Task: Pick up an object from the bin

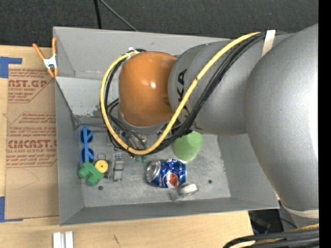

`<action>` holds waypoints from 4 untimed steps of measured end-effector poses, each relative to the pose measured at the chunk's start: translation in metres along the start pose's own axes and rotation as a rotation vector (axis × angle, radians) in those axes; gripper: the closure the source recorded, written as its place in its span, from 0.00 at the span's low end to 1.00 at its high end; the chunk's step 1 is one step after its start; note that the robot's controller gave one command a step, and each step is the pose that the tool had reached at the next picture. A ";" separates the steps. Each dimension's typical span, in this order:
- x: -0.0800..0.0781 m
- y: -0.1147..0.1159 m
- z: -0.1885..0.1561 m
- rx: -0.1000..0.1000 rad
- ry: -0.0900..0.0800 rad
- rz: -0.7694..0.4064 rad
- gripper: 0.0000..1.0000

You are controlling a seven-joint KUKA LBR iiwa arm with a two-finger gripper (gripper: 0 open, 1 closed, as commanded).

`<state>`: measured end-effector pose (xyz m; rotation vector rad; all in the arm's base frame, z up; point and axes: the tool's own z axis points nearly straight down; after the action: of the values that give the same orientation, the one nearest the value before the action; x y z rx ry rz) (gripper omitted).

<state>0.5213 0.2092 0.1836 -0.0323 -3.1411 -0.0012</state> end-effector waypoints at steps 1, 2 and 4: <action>-0.008 0.013 0.031 0.001 0.000 -0.037 0.00; -0.018 0.034 0.118 0.001 0.007 0.010 0.00; 0.039 0.008 0.107 -0.007 -0.013 -0.011 1.00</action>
Offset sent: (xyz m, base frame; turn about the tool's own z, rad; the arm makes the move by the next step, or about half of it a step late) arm 0.0088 0.0126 -0.0291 -0.0358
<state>0.4820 0.2177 0.0767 -0.0159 -3.1540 -0.0122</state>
